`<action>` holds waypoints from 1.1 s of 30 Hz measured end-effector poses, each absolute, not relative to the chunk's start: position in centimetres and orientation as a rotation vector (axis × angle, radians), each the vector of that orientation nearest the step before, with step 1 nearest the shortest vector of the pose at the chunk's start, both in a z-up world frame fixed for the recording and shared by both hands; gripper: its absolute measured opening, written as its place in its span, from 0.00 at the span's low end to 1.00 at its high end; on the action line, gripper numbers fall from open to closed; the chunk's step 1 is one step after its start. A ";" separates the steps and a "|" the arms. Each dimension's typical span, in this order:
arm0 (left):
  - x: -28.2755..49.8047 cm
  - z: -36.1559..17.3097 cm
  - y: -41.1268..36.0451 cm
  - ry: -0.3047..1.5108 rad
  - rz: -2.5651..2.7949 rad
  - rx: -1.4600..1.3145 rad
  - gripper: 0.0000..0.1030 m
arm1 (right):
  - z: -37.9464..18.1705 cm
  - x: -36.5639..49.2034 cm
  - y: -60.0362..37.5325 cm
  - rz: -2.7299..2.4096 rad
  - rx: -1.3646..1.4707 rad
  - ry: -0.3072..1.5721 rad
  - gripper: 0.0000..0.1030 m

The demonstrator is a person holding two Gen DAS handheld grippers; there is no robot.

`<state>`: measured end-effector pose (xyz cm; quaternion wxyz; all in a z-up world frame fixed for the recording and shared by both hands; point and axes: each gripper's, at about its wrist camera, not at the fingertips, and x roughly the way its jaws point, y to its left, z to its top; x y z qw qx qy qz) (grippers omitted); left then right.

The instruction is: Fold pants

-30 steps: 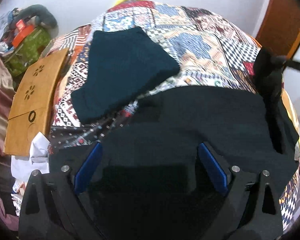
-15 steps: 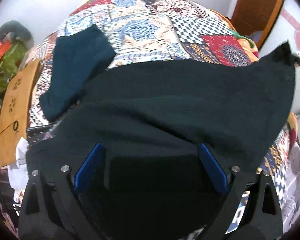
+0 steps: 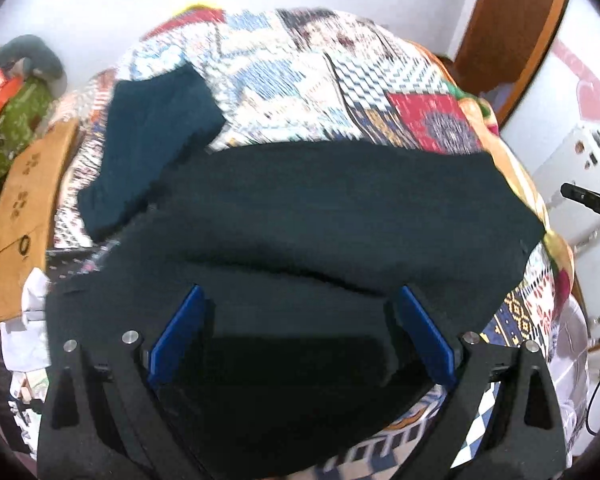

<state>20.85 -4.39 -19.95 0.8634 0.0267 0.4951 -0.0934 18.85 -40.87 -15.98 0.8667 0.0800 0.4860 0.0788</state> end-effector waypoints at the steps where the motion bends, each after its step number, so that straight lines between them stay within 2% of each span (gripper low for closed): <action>1: 20.7 -19.4 -3.6 1.021 -0.180 0.049 0.94 | -15.3 19.0 -40.1 0.175 0.145 0.998 0.22; 4: 20.3 -17.9 0.0 0.977 -0.119 0.012 0.94 | -13.5 19.5 -37.3 0.230 0.086 0.934 0.32; 6: 20.0 -17.3 3.1 0.954 -0.060 -0.015 0.94 | -12.4 20.4 -34.5 0.281 0.051 0.903 0.35; 11: 19.5 -17.3 11.1 0.944 0.083 -0.089 0.94 | -11.4 22.5 -27.0 0.427 -0.017 0.868 0.35; 15: 19.1 -19.3 16.8 0.979 0.179 -0.138 0.94 | -11.7 24.3 -20.4 0.552 -0.082 0.872 0.36; 22: 19.0 -24.0 21.8 1.032 0.192 -0.214 0.94 | -13.9 26.8 -11.1 0.705 -0.221 0.910 0.36; 25: 19.7 -25.8 22.4 1.052 0.161 -0.254 0.84 | -15.3 28.2 -6.9 0.766 -0.279 0.952 0.36; 26: 20.1 -26.5 22.7 1.067 0.150 -0.265 0.77 | -15.8 28.5 -5.9 0.778 -0.297 0.967 0.36; 29: 20.9 -27.9 22.9 1.091 0.119 -0.297 0.69 | -17.3 29.5 -2.7 0.818 -0.370 1.001 0.36; 32: 21.6 -29.2 22.5 1.124 0.053 -0.325 0.57 | -18.6 30.6 -0.2 0.843 -0.425 1.027 0.36; 33: 21.8 -29.5 22.3 1.125 0.034 -0.328 0.56 | -19.1 31.1 0.5 0.846 -0.435 1.038 0.36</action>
